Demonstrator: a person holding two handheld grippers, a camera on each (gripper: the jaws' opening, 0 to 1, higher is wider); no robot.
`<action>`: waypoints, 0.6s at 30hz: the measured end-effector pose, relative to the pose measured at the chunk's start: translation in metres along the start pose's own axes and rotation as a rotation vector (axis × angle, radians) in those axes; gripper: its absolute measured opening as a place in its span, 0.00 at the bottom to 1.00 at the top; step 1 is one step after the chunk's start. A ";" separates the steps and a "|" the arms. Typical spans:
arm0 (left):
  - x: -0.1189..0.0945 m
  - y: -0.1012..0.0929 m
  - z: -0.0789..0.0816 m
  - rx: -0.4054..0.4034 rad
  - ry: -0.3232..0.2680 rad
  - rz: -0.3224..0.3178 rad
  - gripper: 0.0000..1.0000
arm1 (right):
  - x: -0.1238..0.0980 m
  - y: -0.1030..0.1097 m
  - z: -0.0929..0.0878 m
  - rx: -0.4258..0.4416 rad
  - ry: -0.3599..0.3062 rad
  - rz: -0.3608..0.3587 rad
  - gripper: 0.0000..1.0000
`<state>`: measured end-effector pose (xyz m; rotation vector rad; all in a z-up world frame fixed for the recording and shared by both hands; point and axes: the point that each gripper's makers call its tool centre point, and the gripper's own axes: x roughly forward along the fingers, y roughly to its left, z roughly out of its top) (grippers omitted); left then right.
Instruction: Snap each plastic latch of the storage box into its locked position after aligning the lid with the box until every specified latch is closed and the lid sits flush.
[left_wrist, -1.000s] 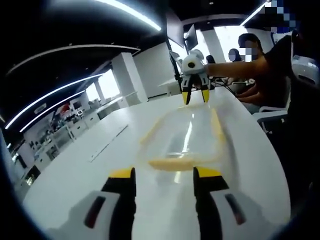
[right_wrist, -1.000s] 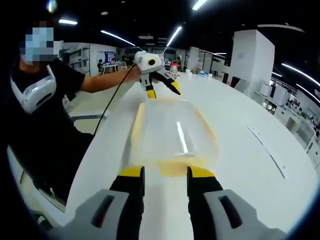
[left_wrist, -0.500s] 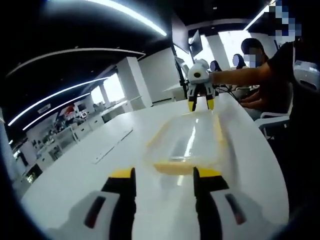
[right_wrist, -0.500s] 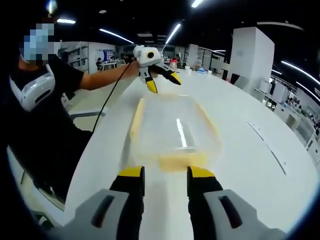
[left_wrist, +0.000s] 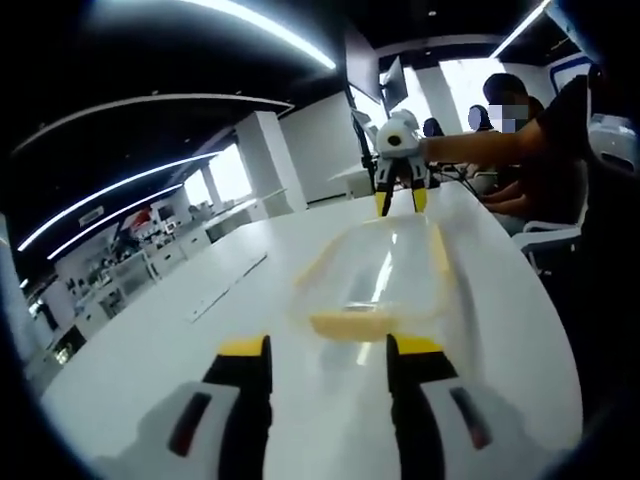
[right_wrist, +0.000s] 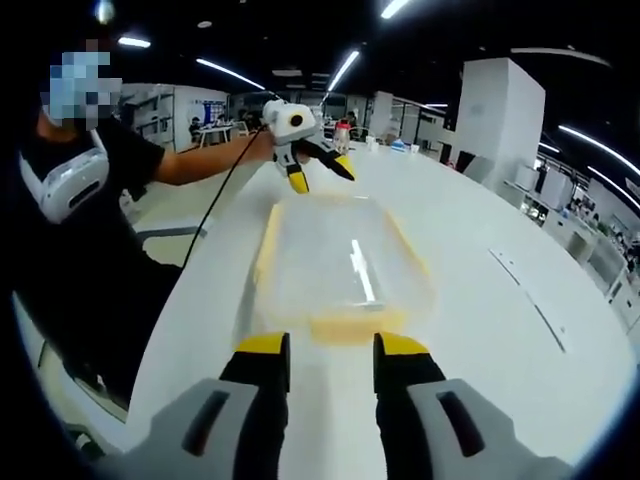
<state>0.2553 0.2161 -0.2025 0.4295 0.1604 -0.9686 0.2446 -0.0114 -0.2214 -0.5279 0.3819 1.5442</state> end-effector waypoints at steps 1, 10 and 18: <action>0.000 -0.001 0.001 0.002 0.001 -0.008 0.48 | 0.000 0.000 0.000 -0.003 0.004 -0.003 0.33; 0.007 -0.005 -0.001 -0.016 -0.016 -0.007 0.48 | 0.005 0.003 -0.008 -0.004 0.011 -0.036 0.38; 0.009 -0.001 -0.004 -0.032 -0.034 0.024 0.49 | 0.009 0.005 -0.010 -0.007 0.015 -0.033 0.38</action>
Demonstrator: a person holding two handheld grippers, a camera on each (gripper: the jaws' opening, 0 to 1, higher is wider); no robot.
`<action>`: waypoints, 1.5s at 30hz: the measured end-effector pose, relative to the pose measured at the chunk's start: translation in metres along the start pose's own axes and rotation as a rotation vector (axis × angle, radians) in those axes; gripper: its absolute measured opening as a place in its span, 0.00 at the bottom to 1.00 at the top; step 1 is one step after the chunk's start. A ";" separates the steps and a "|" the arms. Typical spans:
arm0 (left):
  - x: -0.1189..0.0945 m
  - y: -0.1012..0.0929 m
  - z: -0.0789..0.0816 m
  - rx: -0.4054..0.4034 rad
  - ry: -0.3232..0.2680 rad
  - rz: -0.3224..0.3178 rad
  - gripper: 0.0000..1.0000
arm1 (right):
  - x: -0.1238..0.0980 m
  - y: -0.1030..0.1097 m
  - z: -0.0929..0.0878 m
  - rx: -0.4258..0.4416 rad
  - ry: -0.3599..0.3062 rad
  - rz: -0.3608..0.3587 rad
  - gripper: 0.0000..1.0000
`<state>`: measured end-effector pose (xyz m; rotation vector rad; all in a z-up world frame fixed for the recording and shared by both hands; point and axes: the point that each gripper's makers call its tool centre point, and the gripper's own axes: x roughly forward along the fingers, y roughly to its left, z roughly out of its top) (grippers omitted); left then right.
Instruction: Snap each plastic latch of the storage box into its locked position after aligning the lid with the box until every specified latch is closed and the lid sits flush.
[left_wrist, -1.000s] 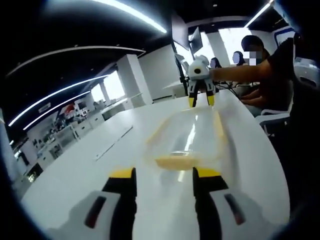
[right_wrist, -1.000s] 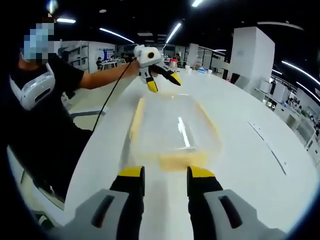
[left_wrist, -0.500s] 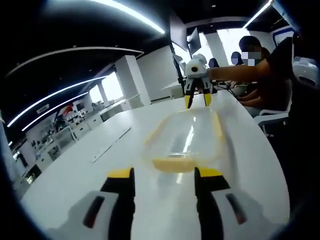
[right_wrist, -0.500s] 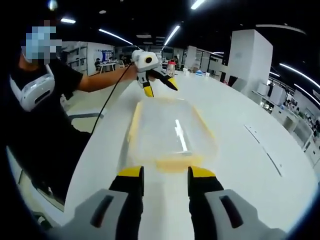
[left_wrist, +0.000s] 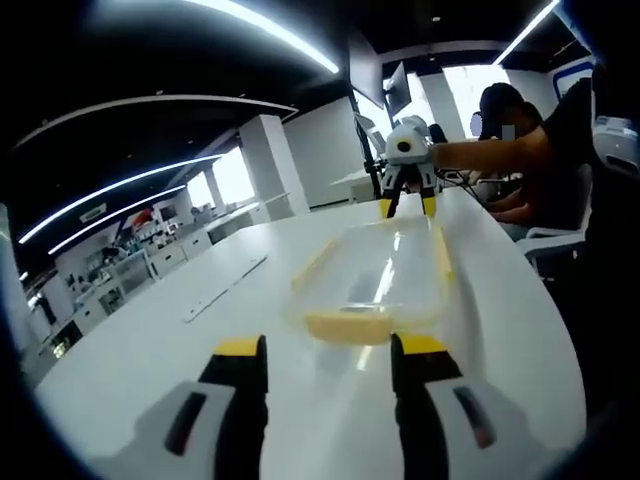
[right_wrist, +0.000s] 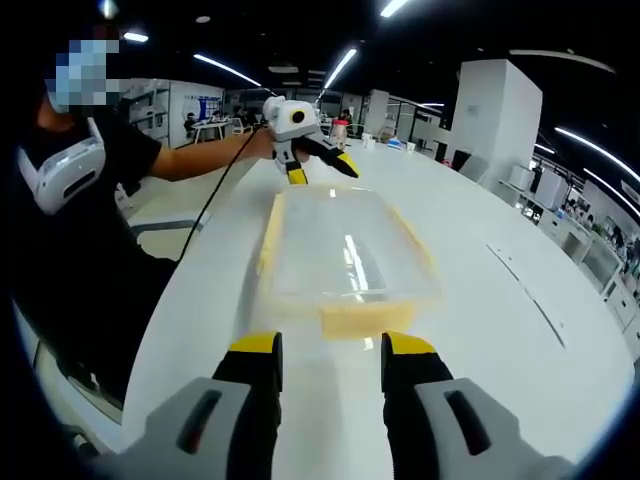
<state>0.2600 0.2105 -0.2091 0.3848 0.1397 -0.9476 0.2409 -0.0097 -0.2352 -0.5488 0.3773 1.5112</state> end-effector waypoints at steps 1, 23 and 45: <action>0.000 0.000 0.000 0.003 0.001 0.004 0.50 | 0.000 0.000 0.000 0.000 0.001 0.000 0.38; -0.004 -0.005 0.020 -0.072 -0.084 -0.025 0.50 | -0.015 -0.011 0.012 0.141 -0.100 -0.037 0.39; 0.027 0.001 0.005 -0.496 -0.037 0.002 0.58 | 0.013 -0.026 0.016 0.562 -0.117 -0.211 0.57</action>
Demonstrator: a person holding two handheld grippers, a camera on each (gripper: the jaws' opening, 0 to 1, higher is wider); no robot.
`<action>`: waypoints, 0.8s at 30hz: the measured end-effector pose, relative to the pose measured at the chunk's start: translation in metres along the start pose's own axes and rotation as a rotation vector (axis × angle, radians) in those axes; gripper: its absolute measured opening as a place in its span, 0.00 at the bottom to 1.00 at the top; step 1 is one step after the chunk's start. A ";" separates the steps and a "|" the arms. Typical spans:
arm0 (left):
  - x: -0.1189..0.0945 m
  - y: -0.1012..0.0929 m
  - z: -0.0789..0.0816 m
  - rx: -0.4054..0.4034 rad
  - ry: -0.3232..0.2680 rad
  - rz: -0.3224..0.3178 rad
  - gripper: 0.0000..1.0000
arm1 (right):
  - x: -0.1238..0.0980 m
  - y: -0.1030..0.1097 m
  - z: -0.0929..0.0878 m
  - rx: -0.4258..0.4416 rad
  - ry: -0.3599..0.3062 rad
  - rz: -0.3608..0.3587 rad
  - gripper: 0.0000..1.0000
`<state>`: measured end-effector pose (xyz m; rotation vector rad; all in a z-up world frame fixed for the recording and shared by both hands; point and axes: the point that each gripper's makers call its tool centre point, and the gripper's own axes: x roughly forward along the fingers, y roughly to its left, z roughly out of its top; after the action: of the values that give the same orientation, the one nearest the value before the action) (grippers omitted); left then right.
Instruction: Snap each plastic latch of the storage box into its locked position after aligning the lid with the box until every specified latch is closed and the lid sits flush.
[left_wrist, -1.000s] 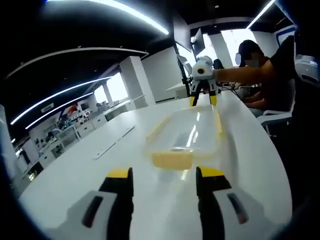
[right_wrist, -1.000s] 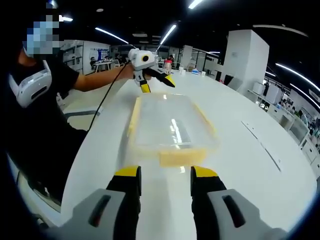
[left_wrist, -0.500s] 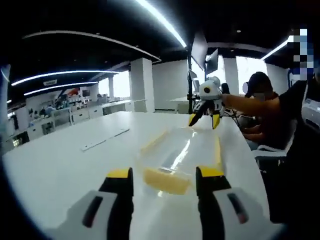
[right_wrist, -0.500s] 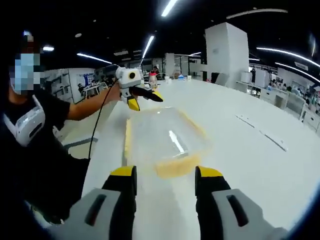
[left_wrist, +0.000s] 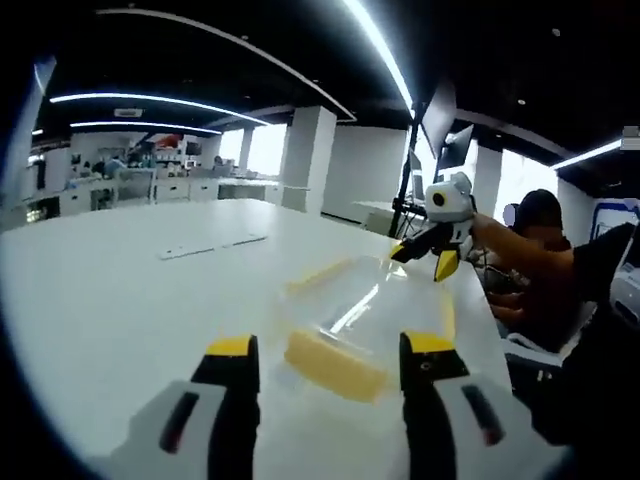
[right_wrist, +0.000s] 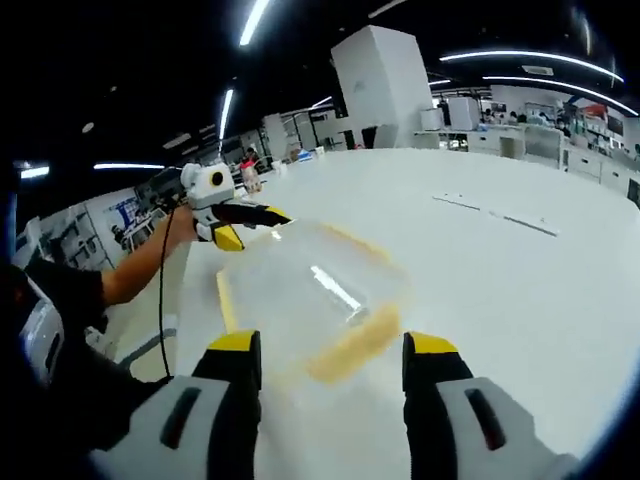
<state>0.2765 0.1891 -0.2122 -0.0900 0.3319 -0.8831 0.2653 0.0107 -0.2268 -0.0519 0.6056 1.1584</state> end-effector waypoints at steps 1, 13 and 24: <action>0.002 0.004 0.000 -0.019 -0.006 0.018 0.59 | 0.001 0.000 0.001 0.001 -0.005 -0.007 0.58; 0.015 0.000 0.002 -0.100 -0.067 -0.010 0.52 | 0.015 0.013 0.002 -0.017 -0.035 -0.004 0.66; 0.011 -0.004 0.002 -0.054 -0.040 0.016 0.51 | 0.002 0.022 -0.005 -0.176 0.035 -0.014 0.67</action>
<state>0.2813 0.1779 -0.2118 -0.1550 0.3190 -0.8555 0.2446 0.0193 -0.2263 -0.2265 0.5318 1.1967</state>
